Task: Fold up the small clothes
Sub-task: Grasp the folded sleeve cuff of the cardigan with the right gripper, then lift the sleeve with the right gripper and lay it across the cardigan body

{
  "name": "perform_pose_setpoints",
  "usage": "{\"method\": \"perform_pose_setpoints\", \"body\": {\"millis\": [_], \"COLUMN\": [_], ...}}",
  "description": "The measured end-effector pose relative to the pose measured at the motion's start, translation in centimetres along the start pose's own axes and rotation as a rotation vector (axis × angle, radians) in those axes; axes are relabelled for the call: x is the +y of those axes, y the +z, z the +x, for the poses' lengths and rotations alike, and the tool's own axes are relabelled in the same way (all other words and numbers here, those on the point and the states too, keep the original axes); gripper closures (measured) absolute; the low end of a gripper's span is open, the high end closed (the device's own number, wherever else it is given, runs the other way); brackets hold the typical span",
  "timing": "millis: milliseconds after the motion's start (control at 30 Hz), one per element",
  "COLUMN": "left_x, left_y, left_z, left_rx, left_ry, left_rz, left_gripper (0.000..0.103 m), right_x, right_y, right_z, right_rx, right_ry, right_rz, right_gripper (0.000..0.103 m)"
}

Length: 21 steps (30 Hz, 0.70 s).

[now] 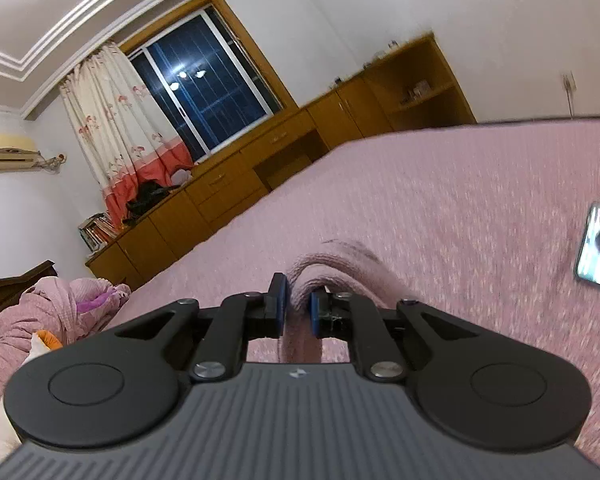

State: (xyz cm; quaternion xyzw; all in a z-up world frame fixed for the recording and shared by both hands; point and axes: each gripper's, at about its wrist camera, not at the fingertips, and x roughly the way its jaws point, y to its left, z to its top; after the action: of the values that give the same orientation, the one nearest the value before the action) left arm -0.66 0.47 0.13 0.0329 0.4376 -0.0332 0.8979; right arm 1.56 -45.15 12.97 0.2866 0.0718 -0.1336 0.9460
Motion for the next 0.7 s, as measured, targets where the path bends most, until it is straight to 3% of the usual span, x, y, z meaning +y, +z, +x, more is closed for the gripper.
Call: {"method": "perform_pose_setpoints", "body": {"millis": [400, 700], "left_x": [2.6, 5.6], "left_y": [2.0, 3.2], "left_z": [-2.8, -4.1], "left_rx": [-0.116, -0.159], "left_ry": [0.0, 0.015], "left_rz": [-0.009, -0.066], "left_gripper": [0.0, 0.0], "right_x": [7.4, 14.8], "right_y": [2.4, 0.1], "right_z": [-4.9, -5.5], "right_rx": [-0.024, 0.008], "right_ry": [0.059, 0.117], "right_rz": [-0.077, -0.122], "right_gripper": [0.09, 0.09]}}
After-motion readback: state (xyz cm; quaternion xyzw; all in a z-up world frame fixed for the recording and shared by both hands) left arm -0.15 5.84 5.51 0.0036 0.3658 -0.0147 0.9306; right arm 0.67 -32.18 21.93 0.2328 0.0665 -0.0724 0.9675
